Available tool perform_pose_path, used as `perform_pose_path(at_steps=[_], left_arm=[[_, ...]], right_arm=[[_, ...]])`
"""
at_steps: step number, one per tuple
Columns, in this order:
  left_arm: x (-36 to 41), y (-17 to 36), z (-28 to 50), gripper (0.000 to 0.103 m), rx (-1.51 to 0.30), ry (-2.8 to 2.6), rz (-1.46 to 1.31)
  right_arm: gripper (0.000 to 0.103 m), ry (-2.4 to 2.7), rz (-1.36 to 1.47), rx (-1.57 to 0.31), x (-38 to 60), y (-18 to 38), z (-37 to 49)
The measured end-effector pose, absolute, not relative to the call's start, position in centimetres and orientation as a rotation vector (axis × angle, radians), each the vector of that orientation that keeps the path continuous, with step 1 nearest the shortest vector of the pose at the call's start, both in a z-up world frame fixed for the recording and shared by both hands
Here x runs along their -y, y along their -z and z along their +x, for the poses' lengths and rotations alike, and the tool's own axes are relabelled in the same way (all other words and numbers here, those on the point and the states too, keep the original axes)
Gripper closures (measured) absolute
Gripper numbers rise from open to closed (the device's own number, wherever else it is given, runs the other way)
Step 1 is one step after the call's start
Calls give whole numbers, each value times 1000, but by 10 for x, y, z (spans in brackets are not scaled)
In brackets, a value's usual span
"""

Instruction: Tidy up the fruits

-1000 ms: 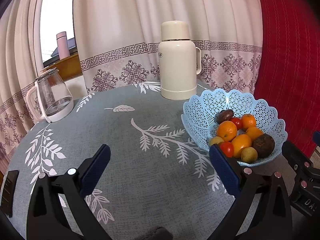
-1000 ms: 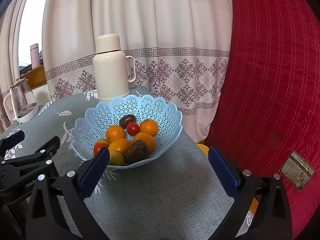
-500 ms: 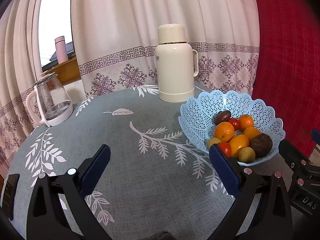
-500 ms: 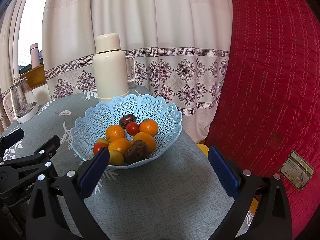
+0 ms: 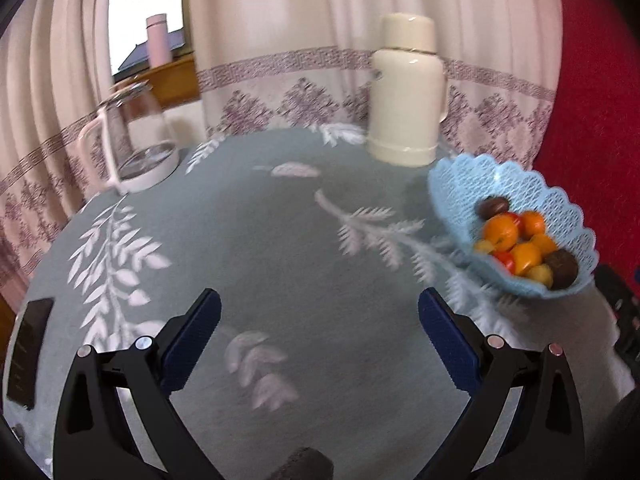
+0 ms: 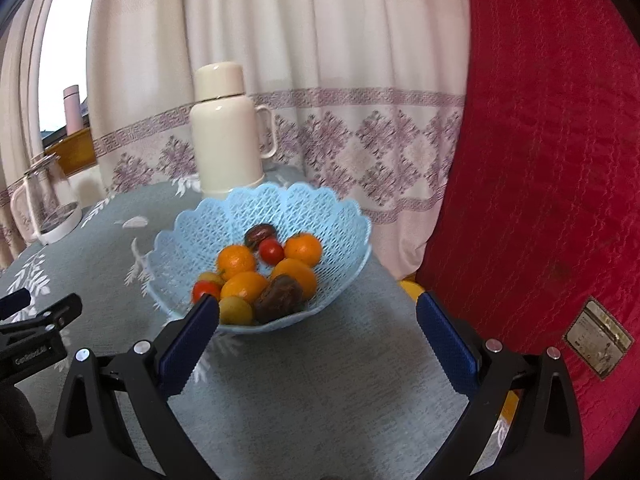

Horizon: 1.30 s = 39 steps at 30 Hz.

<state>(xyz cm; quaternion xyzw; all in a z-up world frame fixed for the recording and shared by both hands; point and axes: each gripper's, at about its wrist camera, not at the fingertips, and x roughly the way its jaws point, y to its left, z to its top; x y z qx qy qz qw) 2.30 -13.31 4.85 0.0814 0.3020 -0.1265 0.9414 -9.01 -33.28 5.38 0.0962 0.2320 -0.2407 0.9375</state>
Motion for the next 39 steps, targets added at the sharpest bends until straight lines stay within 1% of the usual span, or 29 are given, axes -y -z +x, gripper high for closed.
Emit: perform_pose_path(at_steps=[5, 9, 15, 19, 22, 26, 39], left_arm=[[77, -37, 25, 3, -700, 161, 144], [27, -28, 26, 3, -786, 93, 78], [-18, -20, 19, 3, -823, 10, 57], [-24, -10, 22, 3, -867, 12, 38], [-21, -2, 28, 3, -919, 6, 51], [-16, -1, 28, 3, -909, -8, 85], [-19, 0, 30, 2, -913, 0, 73]], right_arm=[[5, 283, 287, -605, 302, -45, -81], [5, 146, 244, -725, 259, -34, -55], [5, 75, 225, -831, 222, -21, -20], [5, 81, 178, -908, 202, -4, -2], [5, 109, 116, -927, 194, -1, 2], [5, 122, 72, -934, 191, 0, 2], [5, 118, 66, -930, 191, 1, 2]])
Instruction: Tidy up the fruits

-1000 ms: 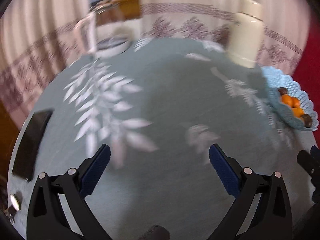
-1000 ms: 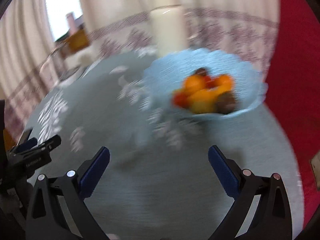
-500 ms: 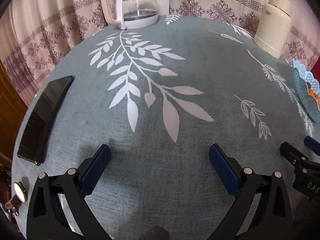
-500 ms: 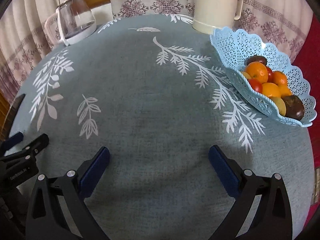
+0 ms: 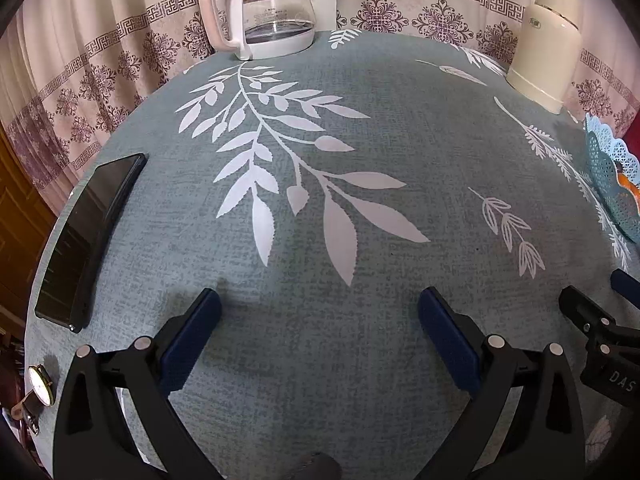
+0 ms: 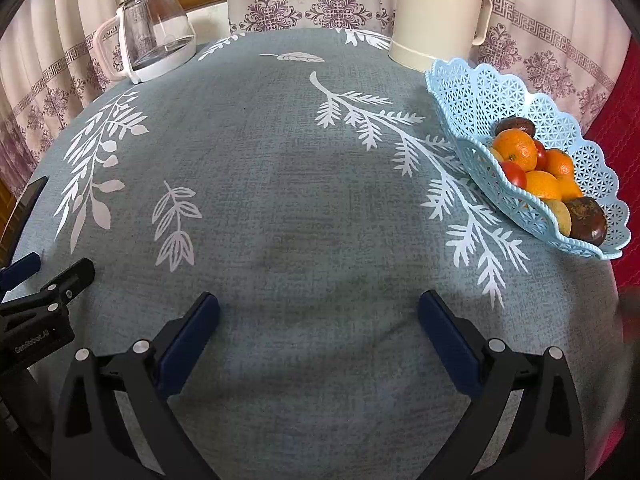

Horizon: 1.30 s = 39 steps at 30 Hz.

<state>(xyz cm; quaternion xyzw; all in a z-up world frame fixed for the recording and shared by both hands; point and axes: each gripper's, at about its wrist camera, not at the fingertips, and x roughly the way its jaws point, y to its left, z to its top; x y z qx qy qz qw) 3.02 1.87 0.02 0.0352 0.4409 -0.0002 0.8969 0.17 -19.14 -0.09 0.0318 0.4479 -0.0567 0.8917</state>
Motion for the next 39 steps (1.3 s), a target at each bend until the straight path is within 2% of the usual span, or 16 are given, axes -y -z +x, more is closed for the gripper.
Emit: perform_pose_path(at_steps=[39], left_arm=[[-17, 1, 33, 2, -913, 3, 68]], right_arm=[[5, 121, 62, -929, 191, 0, 2]])
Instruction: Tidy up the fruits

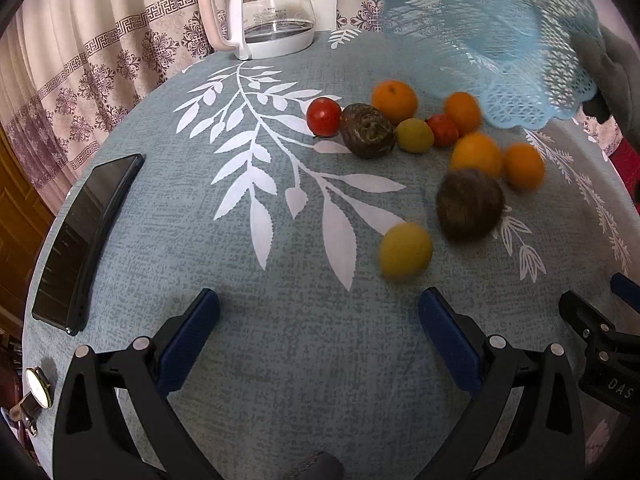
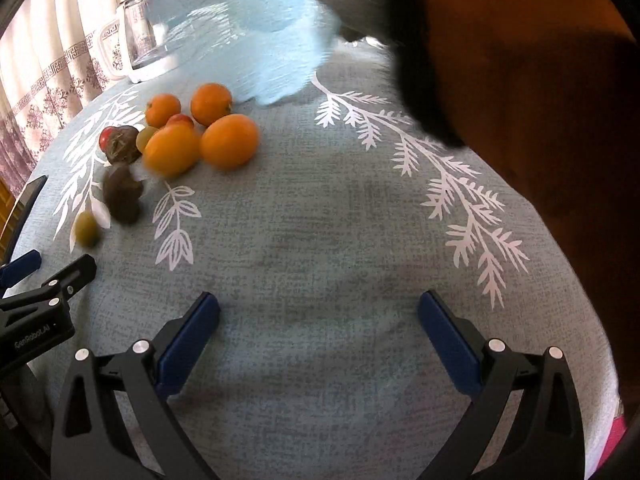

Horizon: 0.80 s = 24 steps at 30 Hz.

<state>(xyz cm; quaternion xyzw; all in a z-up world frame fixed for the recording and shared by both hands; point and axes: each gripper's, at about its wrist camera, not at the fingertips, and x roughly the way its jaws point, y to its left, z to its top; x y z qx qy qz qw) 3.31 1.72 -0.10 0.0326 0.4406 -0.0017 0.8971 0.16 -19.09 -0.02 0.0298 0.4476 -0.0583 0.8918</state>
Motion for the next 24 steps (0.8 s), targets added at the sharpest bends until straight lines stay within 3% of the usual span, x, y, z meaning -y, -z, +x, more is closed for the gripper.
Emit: perform_pose_path(at_steps=[24], left_arm=[[-17, 1, 34, 2, -913, 4, 66]], right_arm=[[5, 122, 60, -930, 188, 0, 2]])
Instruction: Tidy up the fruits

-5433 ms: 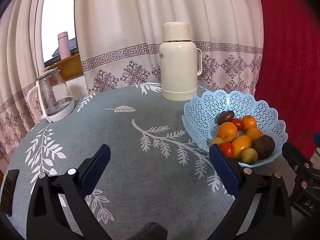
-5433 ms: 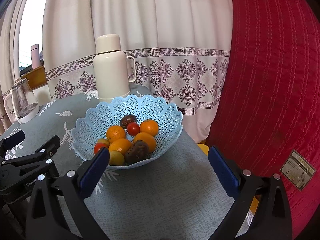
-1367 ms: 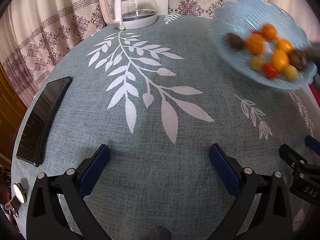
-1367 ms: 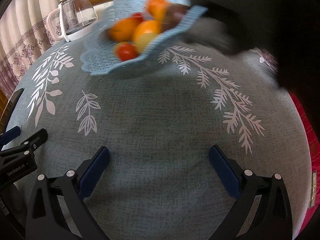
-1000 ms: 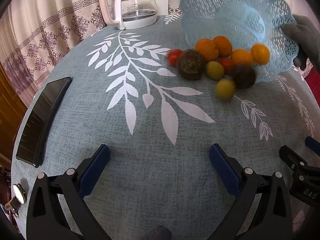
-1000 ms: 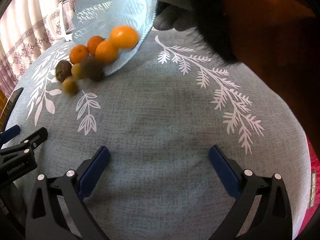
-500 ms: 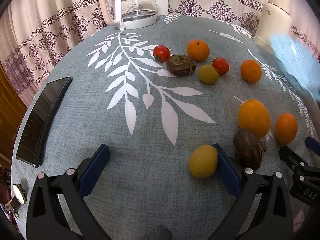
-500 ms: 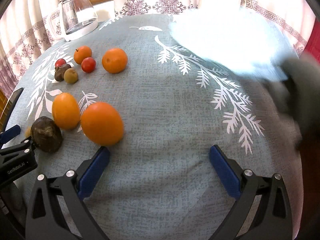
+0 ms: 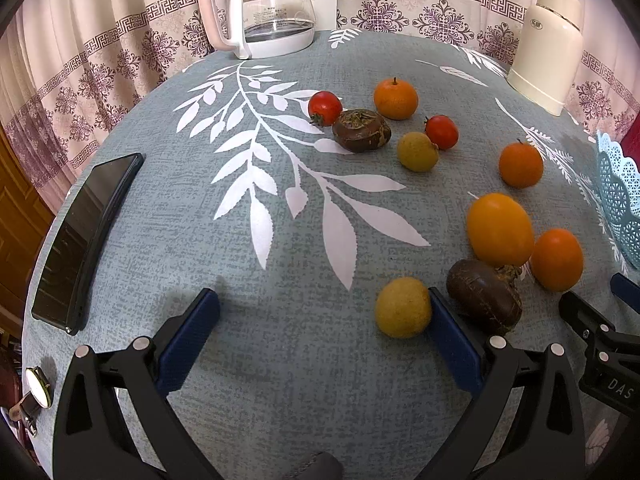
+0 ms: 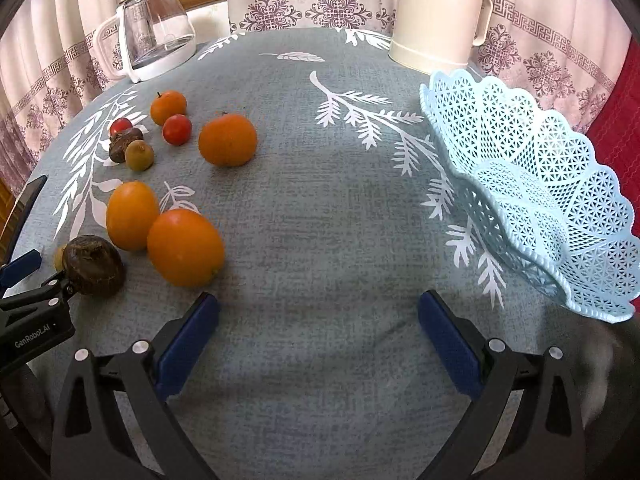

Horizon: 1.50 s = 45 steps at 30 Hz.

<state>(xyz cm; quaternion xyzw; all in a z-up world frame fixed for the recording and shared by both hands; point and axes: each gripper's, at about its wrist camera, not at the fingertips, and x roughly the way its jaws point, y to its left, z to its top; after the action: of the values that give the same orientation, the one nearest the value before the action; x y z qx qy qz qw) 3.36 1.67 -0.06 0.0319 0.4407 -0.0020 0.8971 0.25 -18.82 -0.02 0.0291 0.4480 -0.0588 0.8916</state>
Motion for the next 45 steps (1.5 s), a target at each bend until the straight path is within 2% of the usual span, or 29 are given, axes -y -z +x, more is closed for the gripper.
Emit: perform_pose_path(at_steps=[45], left_arm=[[-18, 1, 6, 2, -910, 106, 87]], right_arm=[[5, -2, 2, -926, 179, 1, -6]])
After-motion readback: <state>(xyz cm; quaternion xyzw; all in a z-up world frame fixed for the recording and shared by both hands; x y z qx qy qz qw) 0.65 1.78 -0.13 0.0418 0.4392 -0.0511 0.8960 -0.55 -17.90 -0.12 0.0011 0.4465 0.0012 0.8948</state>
